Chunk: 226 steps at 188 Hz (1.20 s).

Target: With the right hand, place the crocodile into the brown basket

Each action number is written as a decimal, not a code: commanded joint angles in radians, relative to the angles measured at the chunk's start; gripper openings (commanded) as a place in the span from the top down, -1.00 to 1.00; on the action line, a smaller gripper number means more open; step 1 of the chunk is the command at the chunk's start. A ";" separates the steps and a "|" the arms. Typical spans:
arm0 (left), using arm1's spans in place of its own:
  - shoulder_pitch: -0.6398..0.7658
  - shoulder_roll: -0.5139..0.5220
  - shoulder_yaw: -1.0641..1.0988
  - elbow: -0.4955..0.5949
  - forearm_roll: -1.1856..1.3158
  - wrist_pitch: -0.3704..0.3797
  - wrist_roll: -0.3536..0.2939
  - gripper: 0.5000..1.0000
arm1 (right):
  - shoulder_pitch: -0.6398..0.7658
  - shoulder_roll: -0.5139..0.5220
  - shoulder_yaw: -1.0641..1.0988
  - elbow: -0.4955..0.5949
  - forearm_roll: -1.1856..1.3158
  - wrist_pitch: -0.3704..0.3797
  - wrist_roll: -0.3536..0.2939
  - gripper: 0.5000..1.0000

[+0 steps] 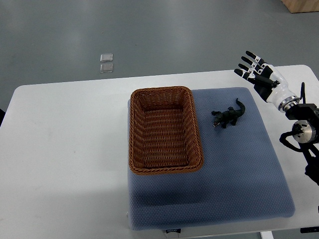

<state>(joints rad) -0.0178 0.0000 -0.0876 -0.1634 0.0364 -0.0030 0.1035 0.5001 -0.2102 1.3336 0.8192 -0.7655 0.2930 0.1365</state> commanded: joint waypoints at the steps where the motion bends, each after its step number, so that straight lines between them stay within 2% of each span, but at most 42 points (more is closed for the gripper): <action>1: -0.001 0.000 0.000 -0.001 0.000 0.000 0.001 -1.00 | 0.000 0.000 0.001 0.000 0.000 0.000 0.000 -0.72; 226: -0.001 0.000 0.000 -0.002 0.000 0.000 -0.001 -1.00 | 0.005 -0.020 0.009 -0.026 0.017 -0.005 0.006 -0.72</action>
<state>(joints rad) -0.0185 0.0000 -0.0888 -0.1656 0.0364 -0.0030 0.1028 0.5041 -0.2281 1.3423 0.7944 -0.7496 0.2883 0.1428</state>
